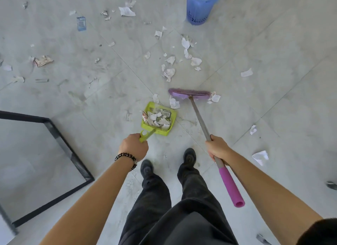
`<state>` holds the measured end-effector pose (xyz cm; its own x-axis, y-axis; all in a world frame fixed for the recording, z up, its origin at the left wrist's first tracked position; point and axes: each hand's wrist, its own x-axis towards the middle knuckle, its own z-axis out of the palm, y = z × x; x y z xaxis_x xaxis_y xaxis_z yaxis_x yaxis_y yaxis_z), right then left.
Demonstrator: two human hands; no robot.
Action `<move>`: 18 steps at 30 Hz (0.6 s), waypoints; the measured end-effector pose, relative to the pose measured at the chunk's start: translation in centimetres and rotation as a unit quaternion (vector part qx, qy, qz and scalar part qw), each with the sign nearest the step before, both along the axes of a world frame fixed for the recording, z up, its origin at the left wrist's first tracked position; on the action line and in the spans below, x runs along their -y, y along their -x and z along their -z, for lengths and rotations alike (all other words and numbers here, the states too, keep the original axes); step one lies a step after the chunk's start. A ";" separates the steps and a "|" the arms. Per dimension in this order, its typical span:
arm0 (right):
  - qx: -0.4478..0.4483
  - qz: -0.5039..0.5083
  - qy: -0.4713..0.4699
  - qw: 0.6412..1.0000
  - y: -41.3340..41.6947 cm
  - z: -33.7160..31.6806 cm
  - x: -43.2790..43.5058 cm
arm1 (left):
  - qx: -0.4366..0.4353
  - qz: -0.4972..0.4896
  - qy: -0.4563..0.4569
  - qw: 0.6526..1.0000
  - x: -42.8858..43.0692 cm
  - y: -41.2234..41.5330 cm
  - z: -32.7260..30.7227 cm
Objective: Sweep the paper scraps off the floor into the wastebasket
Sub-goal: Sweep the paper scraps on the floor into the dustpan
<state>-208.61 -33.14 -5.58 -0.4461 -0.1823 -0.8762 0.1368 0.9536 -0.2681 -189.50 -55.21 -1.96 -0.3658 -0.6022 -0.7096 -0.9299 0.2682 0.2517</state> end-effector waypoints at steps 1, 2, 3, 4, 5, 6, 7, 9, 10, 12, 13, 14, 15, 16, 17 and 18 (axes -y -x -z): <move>0.000 0.025 0.021 0.999 -0.5 -0.7 -0.5 | -0.003 0.006 -0.009 1.000 0.8 0.0 -0.2; 0.006 0.047 0.042 0.998 -1.0 -1.6 -0.7 | -0.006 0.010 -0.016 1.000 1.6 -0.1 -0.4; 0.015 0.068 0.061 0.996 -1.5 -2.5 -0.6 | -0.009 0.013 -0.023 1.000 2.6 -0.4 -0.7; 0.023 0.086 0.074 0.993 -2.2 -3.5 -0.3 | -0.012 0.018 -0.027 0.999 3.6 -0.8 -1.0; 0.027 0.094 0.086 0.992 -3.1 -4.1 0.3 | -0.013 0.022 -0.030 0.999 4.5 -1.2 -1.3; 0.030 0.092 0.095 0.991 -3.9 -4.4 0.9 | -0.016 0.025 -0.033 0.999 5.5 -1.7 -1.6; 0.031 0.086 0.099 0.991 -4.8 -4.4 1.7 | -0.020 0.024 -0.037 0.999 6.3 -2.3 -1.9; 0.026 0.073 0.106 0.991 -6.1 -3.7 3.8 | -0.024 0.013 -0.045 0.999 7.5 -3.9 -2.6; 0.015 0.056 0.108 0.992 -6.4 -3.0 5.0 | -0.026 0.002 -0.048 0.999 8.0 -4.7 -2.7; -0.014 0.003 0.105 0.994 -6.2 -1.8 7.2 | -0.032 -0.024 -0.060 0.997 8.9 -6.2 -2.6; -0.027 -0.022 0.100 0.994 -6.1 -1.3 8.2 | -0.035 -0.037 -0.065 0.997 9.1 -6.8 -2.5; -0.034 -0.046 0.096 0.994 -5.9 -0.9 9.0 | -0.036 -0.043 -0.067 0.996 9.3 -7.4 -2.3; -0.038 -0.066 0.093 0.993 -5.8 -0.6 9.6 | -0.037 -0.044 -0.069 0.996 9.4 -7.9 -2.2; -0.042 -0.084 0.090 0.992 -5.6 -0.4 9.9 | -0.037 -0.040 -0.069 0.996 9.3 -8.3 -2.0; -0.043 -0.098 0.087 0.990 -5.5 -0.5 10.1 | -0.036 -0.035 -0.068 0.996 9.1 -8.6 -1.9; -0.041 -0.108 0.083 0.990 -5.4 -0.6 10.0 | -0.034 -0.031 -0.065 0.997 8.9 -8.9 -1.8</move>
